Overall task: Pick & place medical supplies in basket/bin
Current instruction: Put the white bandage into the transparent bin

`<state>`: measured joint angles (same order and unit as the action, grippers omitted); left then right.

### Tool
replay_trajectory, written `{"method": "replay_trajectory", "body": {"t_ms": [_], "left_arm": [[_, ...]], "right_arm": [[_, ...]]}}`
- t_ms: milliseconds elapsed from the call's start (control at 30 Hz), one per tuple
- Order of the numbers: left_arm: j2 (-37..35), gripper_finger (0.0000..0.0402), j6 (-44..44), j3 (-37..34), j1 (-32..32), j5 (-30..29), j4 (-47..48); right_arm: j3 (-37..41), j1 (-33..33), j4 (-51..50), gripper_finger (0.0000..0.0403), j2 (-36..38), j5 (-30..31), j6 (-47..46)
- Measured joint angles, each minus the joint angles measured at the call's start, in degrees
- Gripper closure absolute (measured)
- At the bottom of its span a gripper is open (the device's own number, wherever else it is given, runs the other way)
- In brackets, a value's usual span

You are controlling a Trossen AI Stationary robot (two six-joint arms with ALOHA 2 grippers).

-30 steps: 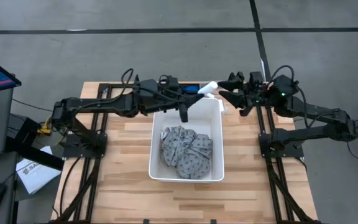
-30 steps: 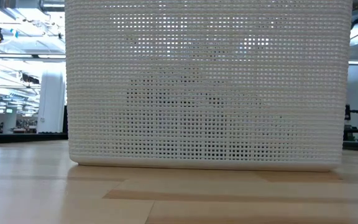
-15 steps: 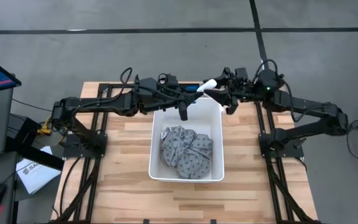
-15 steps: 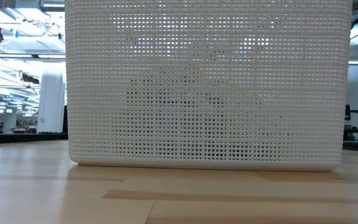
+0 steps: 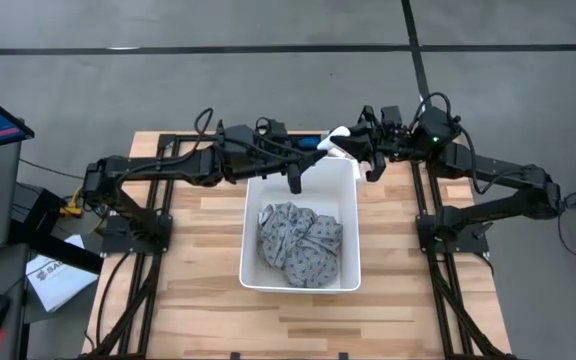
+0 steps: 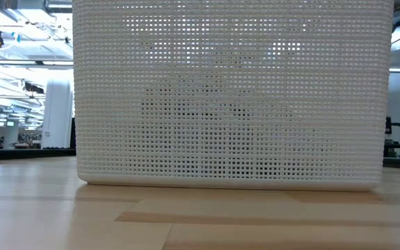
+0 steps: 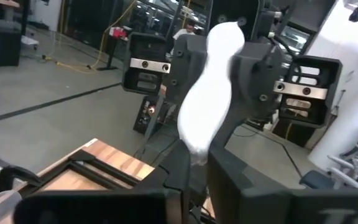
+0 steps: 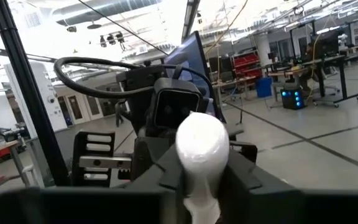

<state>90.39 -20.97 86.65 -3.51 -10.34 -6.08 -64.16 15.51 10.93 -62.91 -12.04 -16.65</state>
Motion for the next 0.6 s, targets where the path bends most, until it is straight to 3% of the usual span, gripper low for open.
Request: {"method": "replay_trajectory", "body": {"t_ms": [67, 167, 400, 600], "left_arm": [[0.0, 0.0357, -0.04, 0.0, -0.02, 1.48, -0.11], [0.0, 0.0335, -0.03, 0.0, -0.07, 5.6, -0.31], [-2.38, 0.0296, 2.96, -0.15, 1.95, 21.9, 7.86], [-8.94, 0.0282, 2.39, 0.01, 4.75, 22.8, 23.88]], "right_arm": [[0.0, -0.16, 0.04, 0.0368, 0.19, 0.01, 0.05], [0.04, -0.29, -0.64, 0.0369, 1.13, 1.25, -0.01], [-0.07, 2.09, -2.39, 0.0369, 4.9, 7.3, 0.6], [0.02, 6.27, -11.51, 0.0369, 7.38, 6.45, 0.35]]}}
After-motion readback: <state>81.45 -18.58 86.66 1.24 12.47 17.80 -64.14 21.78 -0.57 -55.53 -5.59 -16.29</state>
